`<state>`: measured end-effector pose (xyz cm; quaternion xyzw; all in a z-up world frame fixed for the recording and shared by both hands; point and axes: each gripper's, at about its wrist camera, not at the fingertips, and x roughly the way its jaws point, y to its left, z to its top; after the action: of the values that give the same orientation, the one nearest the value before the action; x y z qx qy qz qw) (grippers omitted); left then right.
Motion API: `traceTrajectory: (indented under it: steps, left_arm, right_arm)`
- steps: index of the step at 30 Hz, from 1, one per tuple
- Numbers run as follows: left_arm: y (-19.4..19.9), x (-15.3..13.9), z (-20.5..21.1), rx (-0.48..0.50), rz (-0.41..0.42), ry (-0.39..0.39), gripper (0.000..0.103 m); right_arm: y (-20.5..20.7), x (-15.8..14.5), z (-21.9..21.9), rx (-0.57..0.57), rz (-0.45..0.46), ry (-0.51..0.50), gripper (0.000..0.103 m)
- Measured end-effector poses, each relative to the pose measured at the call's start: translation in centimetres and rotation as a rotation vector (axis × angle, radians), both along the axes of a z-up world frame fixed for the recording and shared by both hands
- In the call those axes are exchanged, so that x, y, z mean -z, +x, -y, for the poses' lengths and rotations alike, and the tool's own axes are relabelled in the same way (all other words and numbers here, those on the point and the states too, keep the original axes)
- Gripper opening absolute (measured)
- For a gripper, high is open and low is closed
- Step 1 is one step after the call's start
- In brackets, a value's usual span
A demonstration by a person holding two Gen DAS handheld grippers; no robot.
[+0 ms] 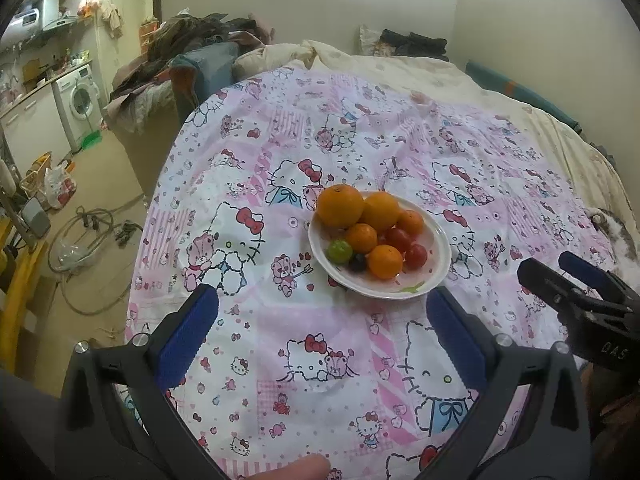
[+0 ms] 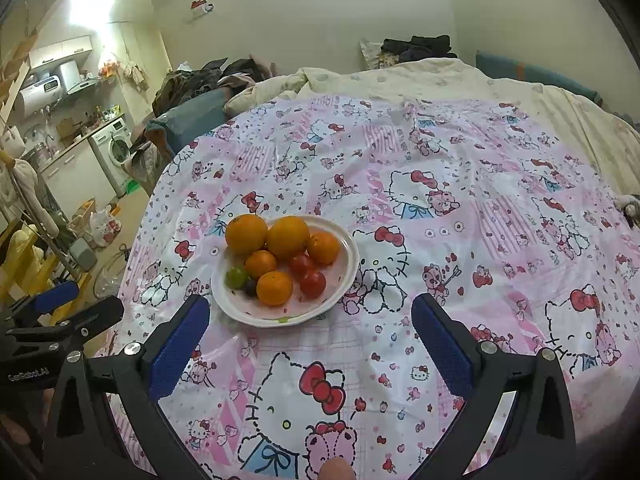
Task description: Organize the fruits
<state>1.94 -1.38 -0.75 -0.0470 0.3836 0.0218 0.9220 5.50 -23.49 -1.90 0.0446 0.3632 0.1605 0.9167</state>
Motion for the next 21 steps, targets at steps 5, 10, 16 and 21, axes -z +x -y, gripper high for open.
traceTrajectory:
  steps: [5,10,16,21]
  left_arm:
    - [0.33,0.29,-0.39,-0.017,-0.018,-0.020,0.103]
    - [0.20,0.19,-0.63,-0.027,-0.019,-0.023,0.103]
    - [0.17,0.06,-0.69,-0.024,-0.015,-0.021,0.103]
    - [0.15,0.07,-0.63,-0.026,-0.015,-0.021,0.103]
  right_arm:
    - [0.16,0.22,0.07,0.006,-0.002,-0.005,0.103]
    - [0.11,0.25,0.44,0.012,-0.004,-0.004,0.103]
    - [-0.01,0.29,0.51,0.012,-0.005,-0.009,0.103]
    - [-0.01,0.36,0.62,0.019,-0.001,-0.007,0.103]
